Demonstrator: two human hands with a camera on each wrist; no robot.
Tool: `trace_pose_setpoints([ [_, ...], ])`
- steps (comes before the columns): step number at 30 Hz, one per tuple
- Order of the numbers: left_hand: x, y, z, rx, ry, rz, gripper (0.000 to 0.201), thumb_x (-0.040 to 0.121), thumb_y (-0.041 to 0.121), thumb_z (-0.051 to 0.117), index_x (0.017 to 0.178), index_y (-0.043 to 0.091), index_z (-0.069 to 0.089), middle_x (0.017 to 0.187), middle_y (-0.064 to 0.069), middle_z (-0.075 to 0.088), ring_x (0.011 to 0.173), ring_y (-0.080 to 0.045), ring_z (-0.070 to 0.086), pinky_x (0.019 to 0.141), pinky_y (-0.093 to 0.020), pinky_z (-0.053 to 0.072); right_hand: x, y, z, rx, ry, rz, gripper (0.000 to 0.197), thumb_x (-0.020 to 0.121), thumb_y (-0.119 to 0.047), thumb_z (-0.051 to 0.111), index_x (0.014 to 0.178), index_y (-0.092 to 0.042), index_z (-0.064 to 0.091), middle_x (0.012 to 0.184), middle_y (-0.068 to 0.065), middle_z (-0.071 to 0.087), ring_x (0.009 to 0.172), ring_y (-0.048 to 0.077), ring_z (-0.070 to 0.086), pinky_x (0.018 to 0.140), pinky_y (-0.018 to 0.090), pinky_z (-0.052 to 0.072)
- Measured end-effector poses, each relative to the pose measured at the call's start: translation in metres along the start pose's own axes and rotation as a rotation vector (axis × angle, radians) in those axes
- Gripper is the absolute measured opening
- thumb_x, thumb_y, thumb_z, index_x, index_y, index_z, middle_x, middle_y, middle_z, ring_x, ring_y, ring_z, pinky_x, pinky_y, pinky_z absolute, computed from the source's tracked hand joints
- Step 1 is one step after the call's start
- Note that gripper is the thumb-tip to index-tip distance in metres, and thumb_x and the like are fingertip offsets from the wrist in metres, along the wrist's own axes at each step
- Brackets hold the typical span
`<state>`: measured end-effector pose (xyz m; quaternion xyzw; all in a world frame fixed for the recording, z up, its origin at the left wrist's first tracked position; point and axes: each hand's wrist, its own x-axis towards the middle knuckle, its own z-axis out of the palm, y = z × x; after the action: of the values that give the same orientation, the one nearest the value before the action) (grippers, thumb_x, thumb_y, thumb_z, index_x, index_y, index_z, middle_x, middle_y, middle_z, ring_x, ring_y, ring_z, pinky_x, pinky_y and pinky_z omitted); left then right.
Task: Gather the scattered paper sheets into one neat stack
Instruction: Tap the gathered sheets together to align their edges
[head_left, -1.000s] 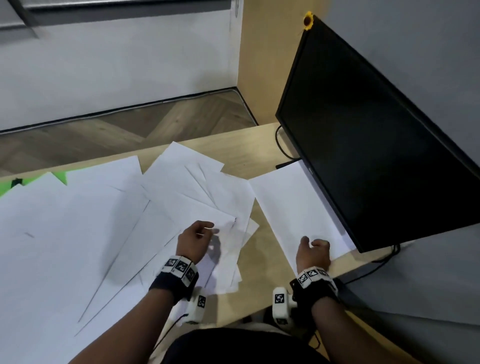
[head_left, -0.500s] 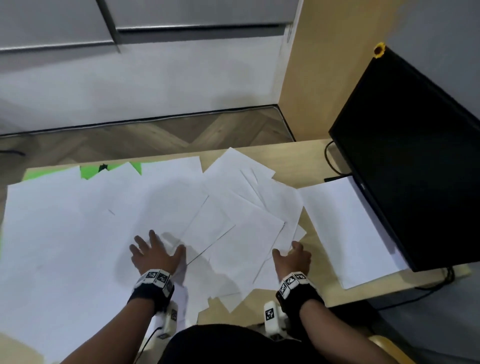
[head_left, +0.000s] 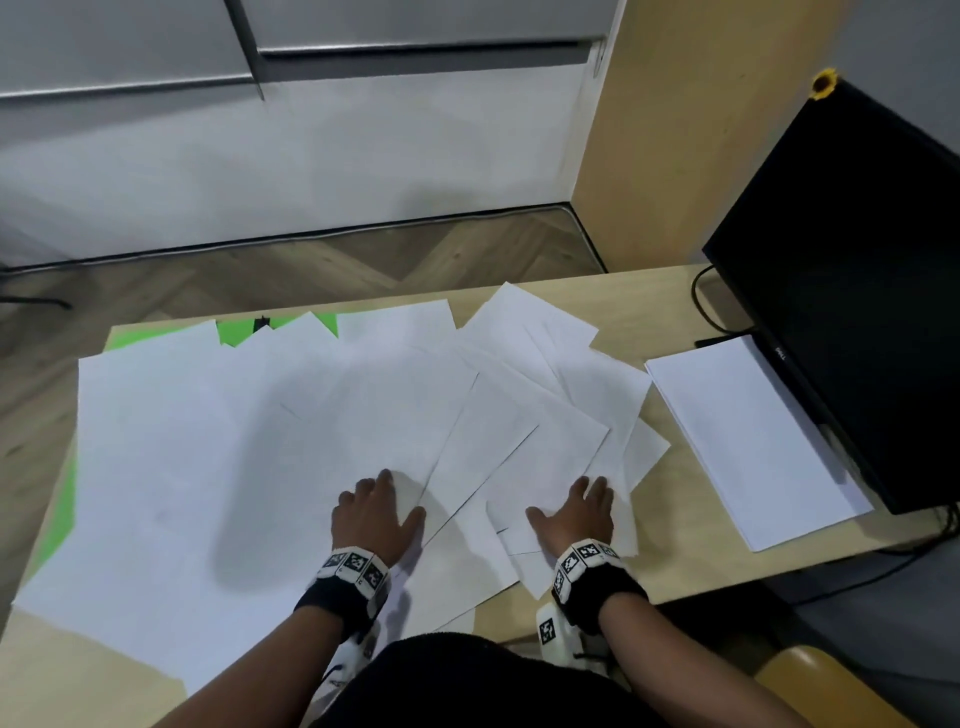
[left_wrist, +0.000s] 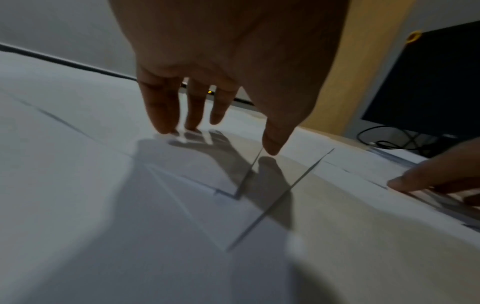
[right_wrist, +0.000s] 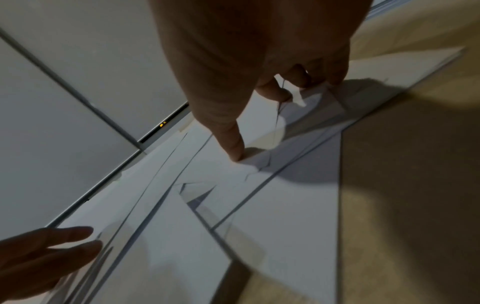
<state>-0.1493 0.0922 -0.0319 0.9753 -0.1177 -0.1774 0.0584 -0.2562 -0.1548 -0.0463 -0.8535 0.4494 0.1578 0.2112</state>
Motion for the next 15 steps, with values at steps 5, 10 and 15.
trace_pose_setpoints([
  [5, 0.022, -0.035, -0.017, -0.16, 0.057, -0.028, 0.069, 0.082, 0.067, 0.055, 0.137, 0.027, 0.048, 0.137, -0.003, 0.053, 0.123, -0.029, 0.049, 0.099, -0.04, 0.042, -0.002, -0.005, 0.006, 0.173, 0.075, 0.052, 0.099, 0.072, -0.048, 0.073, 0.151, -0.01, 0.025, 0.163, 0.006, 0.01, 0.15, 0.024, 0.008, 0.118, 0.042, 0.024],
  [10, 0.047, -0.092, -0.032, -0.34, 0.134, -0.4, 0.096, 0.072, 0.065, 0.07, 0.146, 0.015, 0.033, 0.153, -0.015, 0.027, 0.142, -0.036, 0.02, 0.109, -0.056, 0.031, -0.005, -0.003, 0.01, 0.237, 0.103, 0.096, 0.076, 0.059, -0.038, 0.078, 0.127, -0.014, 0.053, 0.156, 0.005, 0.029, 0.144, 0.024, 0.024, 0.116, 0.041, 0.028],
  [15, 0.055, -0.118, -0.05, -0.294, 0.061, -0.477, 0.097, 0.068, 0.067, 0.072, 0.138, 0.01, 0.037, 0.133, -0.019, 0.038, 0.127, -0.039, 0.031, 0.095, -0.054, 0.04, -0.009, -0.014, 0.001, 0.39, 0.303, 0.104, 0.027, 0.069, -0.036, 0.071, 0.088, -0.02, 0.059, 0.102, 0.005, 0.065, 0.105, 0.032, 0.054, 0.088, 0.038, 0.045],
])
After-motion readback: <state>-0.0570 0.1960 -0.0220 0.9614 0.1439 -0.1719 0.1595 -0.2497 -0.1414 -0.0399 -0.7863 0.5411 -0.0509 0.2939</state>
